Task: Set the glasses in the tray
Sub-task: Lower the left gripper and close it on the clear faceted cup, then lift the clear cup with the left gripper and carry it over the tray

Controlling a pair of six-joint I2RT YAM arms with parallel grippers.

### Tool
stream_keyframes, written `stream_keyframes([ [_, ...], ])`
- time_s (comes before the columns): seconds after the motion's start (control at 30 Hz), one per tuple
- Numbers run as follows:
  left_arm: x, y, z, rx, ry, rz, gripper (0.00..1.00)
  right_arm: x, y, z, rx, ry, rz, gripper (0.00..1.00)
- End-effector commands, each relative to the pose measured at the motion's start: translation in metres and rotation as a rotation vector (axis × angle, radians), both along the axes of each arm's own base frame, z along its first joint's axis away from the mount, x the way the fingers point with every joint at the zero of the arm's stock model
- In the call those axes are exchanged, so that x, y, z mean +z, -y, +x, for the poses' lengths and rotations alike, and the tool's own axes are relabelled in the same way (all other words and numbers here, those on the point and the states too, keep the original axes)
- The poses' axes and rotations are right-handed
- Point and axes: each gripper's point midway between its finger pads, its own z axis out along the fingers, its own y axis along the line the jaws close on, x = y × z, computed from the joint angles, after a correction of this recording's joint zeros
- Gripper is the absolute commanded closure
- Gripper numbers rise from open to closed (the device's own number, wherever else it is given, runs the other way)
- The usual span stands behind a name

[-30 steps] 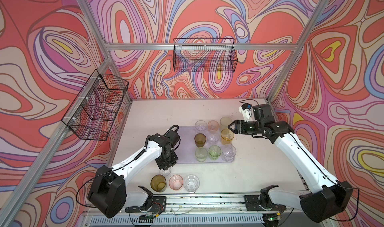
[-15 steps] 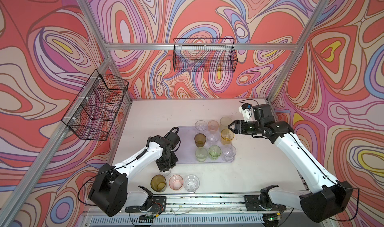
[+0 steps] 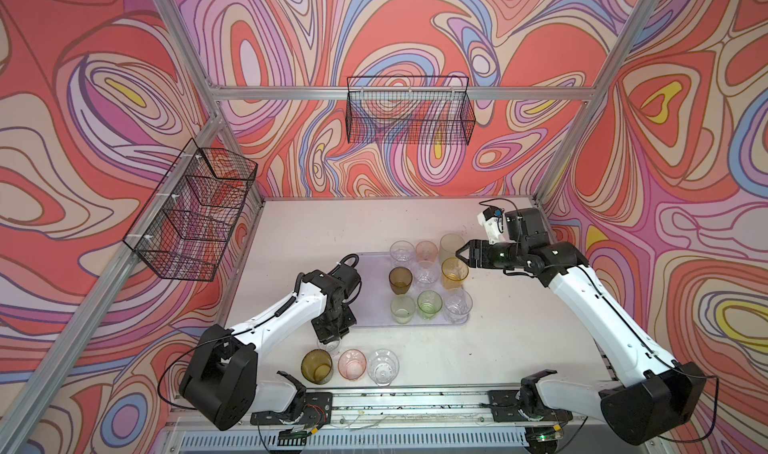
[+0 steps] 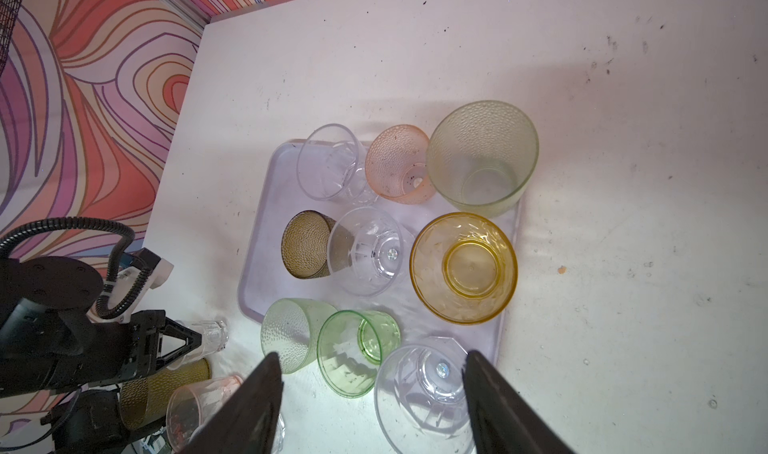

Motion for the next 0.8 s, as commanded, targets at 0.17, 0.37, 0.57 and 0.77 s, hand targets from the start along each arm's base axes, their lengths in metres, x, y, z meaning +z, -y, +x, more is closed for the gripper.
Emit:
stream_keyframes([
  [0.17, 0.008, -0.013, 0.003, -0.058, -0.028, 0.071, 0.99, 0.002, 0.0, -0.002, 0.001, -0.001, 0.012, 0.29],
  [0.37, 0.021, -0.018, 0.016, -0.136, -0.018, 0.092, 1.0, 0.002, 0.0, -0.003, 0.002, -0.001, 0.012, 0.29],
  [0.57, 0.035, -0.014, 0.034, -0.252, 0.002, 0.083, 1.0, 0.002, 0.001, -0.003, -0.002, 0.0, 0.011, 0.29],
  [0.77, 0.051, -0.012, 0.053, -0.342, 0.015, 0.106, 1.0, 0.003, 0.0, -0.003, -0.001, -0.002, 0.011, 0.29],
])
